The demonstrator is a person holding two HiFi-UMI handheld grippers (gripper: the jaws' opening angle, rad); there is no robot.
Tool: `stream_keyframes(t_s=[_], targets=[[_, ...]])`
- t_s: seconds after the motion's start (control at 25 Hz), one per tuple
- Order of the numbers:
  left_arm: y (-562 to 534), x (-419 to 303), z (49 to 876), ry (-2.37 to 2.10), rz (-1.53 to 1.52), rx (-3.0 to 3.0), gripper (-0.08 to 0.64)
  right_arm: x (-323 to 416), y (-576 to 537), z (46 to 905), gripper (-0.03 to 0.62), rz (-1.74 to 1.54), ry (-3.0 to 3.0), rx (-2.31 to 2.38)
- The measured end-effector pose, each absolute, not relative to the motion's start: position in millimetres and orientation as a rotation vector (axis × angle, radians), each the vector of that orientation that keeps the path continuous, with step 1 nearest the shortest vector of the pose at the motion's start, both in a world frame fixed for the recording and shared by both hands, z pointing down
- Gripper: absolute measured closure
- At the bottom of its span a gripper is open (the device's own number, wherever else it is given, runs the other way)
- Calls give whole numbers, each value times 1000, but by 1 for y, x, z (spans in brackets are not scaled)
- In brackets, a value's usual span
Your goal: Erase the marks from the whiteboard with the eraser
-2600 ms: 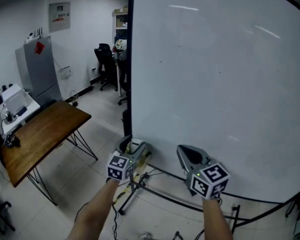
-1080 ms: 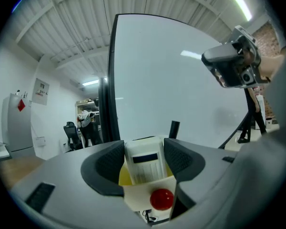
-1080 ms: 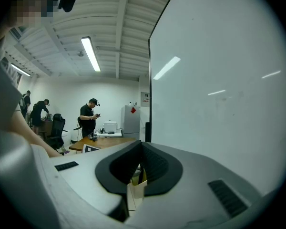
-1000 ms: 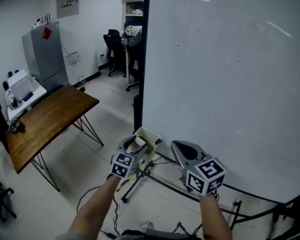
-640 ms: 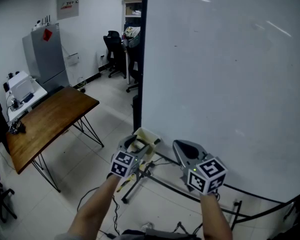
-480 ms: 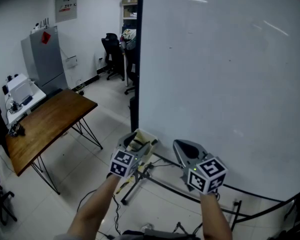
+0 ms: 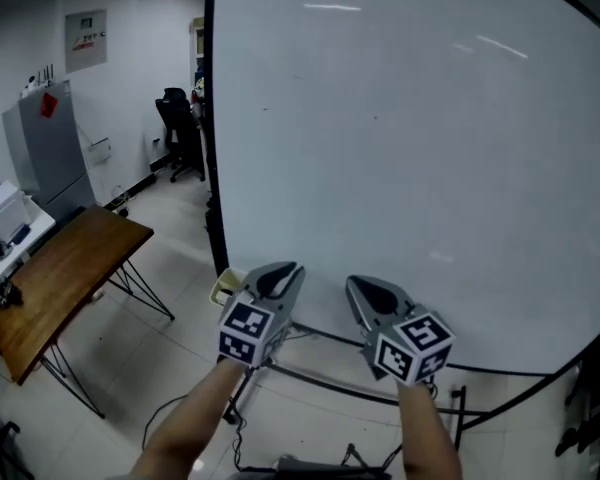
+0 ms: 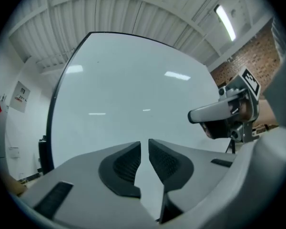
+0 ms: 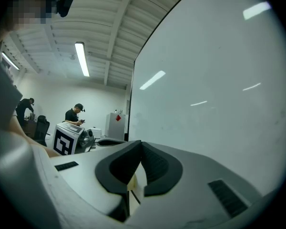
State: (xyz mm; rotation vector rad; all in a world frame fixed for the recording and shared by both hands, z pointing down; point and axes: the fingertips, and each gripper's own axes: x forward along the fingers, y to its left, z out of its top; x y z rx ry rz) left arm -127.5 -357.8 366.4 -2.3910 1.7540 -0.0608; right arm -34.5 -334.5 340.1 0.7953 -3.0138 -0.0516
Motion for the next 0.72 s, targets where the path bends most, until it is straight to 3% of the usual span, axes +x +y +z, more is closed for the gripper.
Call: stream_keyframes(t_s=[0.2, 0.72], targets=[[-364, -72, 351, 1592, 20, -2516, 554, 9, -341, 332, 595, -70, -3003, 931], [-357, 32, 326, 1252, 132, -2715, 558, 87, -339, 325, 595, -119, -2968, 1175]])
